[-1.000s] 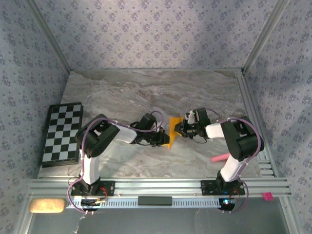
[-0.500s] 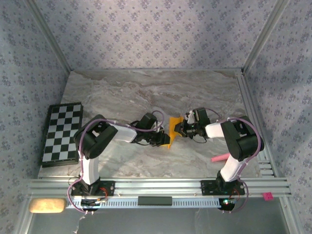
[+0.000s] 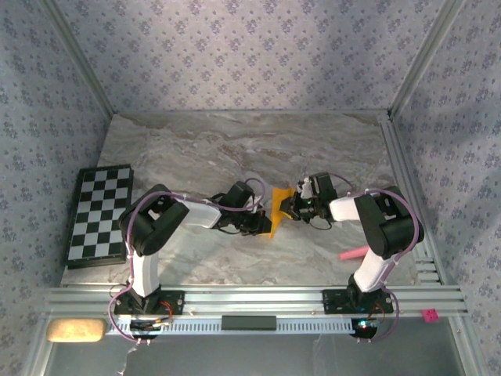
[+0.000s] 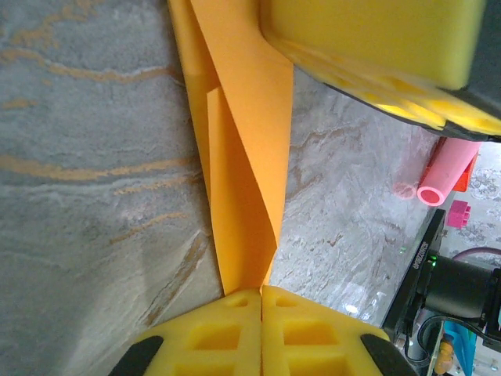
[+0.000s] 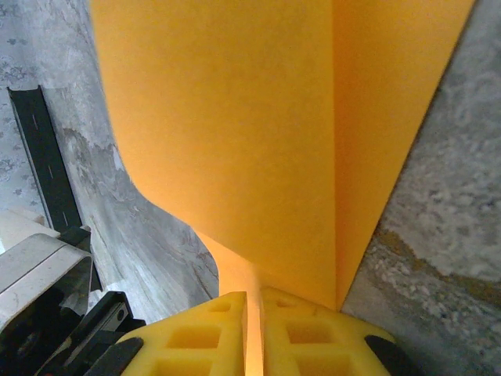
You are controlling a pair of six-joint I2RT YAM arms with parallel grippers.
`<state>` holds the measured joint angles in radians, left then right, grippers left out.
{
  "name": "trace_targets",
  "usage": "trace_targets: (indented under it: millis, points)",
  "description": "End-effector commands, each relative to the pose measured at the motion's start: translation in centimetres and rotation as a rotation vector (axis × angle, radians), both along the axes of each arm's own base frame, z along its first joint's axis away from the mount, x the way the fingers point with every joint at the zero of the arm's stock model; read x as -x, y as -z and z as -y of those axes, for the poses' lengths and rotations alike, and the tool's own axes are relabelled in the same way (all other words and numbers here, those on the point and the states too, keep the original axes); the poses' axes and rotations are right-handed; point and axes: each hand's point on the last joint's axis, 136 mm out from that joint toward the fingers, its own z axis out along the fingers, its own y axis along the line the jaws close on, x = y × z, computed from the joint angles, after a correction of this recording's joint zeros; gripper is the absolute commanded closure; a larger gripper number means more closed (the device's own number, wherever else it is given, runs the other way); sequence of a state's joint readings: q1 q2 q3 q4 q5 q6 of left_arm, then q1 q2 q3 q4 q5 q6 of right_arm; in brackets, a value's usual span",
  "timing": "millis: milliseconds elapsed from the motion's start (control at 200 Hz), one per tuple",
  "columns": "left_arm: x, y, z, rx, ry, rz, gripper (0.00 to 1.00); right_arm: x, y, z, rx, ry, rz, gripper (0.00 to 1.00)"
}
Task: Fold a paper plane with a square sheet of paper (pick it up from the middle)
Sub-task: Fold the wing for the fifth time at the center of the table.
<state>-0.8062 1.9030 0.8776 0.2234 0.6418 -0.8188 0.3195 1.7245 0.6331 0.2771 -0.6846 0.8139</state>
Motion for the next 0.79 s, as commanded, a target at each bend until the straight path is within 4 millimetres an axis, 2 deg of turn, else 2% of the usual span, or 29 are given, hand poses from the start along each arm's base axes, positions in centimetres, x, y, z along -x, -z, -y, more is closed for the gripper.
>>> trace_targets:
  millis: [0,170,470,710,790]
  points:
    - [3.1,3.6,-3.5,-0.178,0.005,-0.119,0.89,1.0,3.1,1.1,0.107,0.017,-0.066,0.86]
    - [3.3,3.4,-3.7,-0.177,0.004,-0.122,0.84,1.0,3.2,1.2,0.112,0.018,-0.069,0.86]
    - [3.9,3.1,-3.8,-0.166,0.024,-0.13,0.94,0.9,3.2,1.1,0.115,0.015,-0.069,0.86]
    - [4.2,2.5,-3.4,-0.136,0.05,-0.135,0.89,1.0,3.4,1.2,0.12,0.016,-0.077,0.86]
    - [4.5,2.4,-3.3,-0.129,0.07,-0.136,0.92,1.0,3.5,1.2,0.122,0.016,-0.078,0.86]
